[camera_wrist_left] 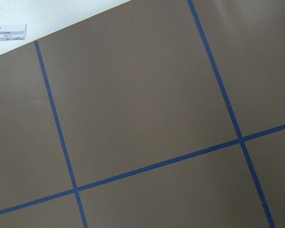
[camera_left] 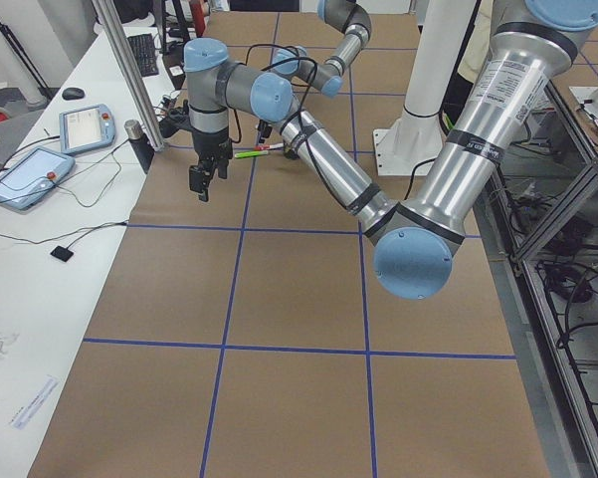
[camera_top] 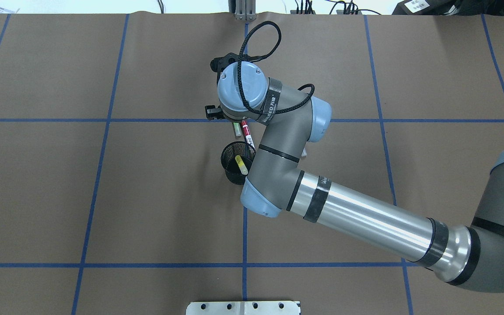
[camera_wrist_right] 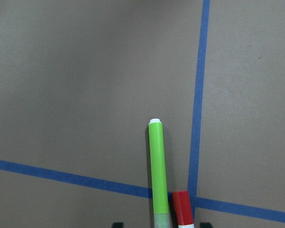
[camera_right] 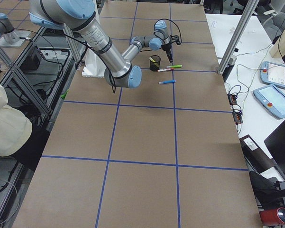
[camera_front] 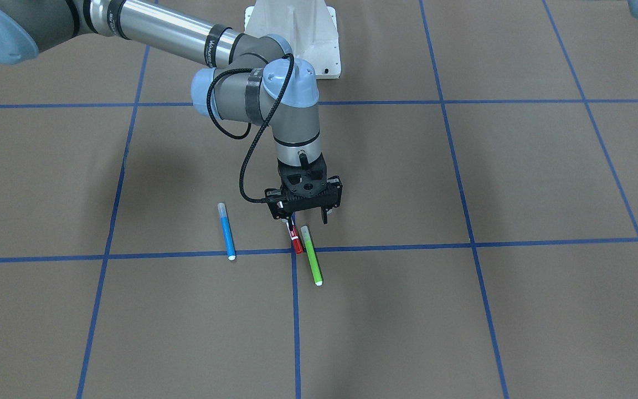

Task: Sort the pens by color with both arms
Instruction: 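Lower the green highlighter onto the table beside the red marker, release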

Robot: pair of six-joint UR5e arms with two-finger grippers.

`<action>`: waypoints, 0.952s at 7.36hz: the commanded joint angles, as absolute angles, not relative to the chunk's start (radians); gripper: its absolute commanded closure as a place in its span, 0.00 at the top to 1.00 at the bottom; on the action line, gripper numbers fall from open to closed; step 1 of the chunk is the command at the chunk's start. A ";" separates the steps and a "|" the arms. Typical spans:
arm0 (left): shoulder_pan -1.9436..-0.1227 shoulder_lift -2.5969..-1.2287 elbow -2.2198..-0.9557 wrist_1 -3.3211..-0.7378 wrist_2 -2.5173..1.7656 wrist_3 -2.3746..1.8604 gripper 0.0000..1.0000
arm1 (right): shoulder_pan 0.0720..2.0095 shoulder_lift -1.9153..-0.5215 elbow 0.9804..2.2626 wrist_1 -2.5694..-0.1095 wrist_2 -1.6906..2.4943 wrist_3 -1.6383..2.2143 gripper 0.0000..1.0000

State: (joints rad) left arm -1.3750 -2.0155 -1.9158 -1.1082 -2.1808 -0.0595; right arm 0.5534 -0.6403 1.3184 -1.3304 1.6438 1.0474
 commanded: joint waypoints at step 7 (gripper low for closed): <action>-1.211 -2.120 -1.991 -1.103 -2.175 -0.531 0.99 | 0.793 -1.047 1.828 -1.581 1.907 0.849 1.00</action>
